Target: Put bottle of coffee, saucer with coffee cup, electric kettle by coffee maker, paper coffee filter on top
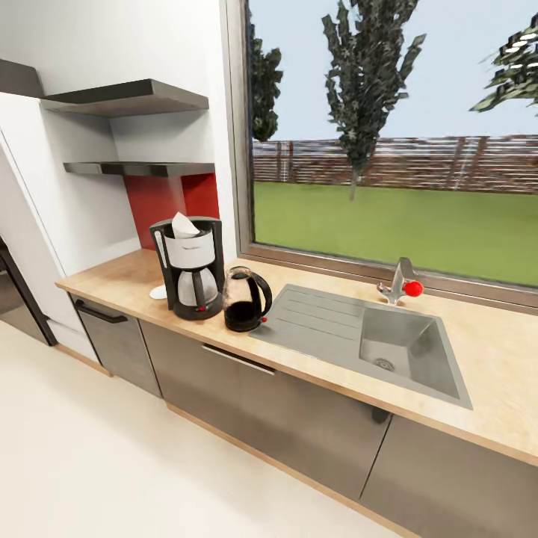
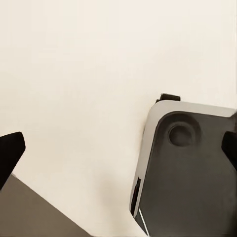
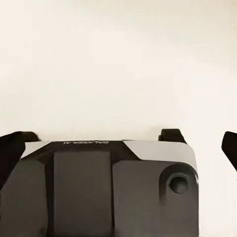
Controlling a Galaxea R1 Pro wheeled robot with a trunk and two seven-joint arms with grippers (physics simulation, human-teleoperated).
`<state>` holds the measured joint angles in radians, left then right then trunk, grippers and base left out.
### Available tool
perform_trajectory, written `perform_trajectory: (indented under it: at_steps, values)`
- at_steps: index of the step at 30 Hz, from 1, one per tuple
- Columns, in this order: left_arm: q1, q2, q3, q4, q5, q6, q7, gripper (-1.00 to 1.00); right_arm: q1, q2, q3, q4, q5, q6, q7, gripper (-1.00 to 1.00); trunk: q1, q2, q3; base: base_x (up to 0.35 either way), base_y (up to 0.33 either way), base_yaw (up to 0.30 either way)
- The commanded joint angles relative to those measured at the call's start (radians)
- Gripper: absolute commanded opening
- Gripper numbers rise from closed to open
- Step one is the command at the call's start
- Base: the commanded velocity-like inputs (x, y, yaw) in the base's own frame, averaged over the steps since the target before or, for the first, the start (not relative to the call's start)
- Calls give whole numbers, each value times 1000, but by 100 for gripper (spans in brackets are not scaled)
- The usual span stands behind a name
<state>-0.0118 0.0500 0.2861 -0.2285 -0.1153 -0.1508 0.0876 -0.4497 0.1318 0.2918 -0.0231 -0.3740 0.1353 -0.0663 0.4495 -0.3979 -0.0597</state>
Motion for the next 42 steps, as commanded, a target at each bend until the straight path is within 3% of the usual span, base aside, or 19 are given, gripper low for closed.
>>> perform_trajectory:
  at_steps: [1, 7, 10, 14, 29, 42]
  values:
    - [-1, -2, 5, 1, -10, -5, 2, 100, 0, -1, 8, -3, -10, 6, -6, 100, 1, -2, -2, 0, 0, 0]
    - [-2, -4, 6, 12, -9, -46, 4, 100, 0, -18, 5, -3, -15, 8, -6, 100, 1, -2, 0, 0, 0, -114]
    - [-1, -4, 3, 14, -9, -52, 4, 100, 0, -58, 4, -4, -17, 11, -6, 100, 1, -2, 1, 0, 0, -277]
    - [0, -4, 2, 18, -9, -54, 4, 100, 0, -76, 5, -3, -16, 13, -7, 100, 1, -2, 2, 0, 0, -293]
    - [0, -6, 1, 20, -10, -56, 3, 100, 0, -75, 6, -1, -13, 10, -6, 100, 1, -2, 6, -17, -5, -287]
    - [0, -9, 0, 20, -11, -56, 3, 100, 0, -77, 6, -2, -14, 9, -7, 100, 1, -2, 11, -187, -182, -279]
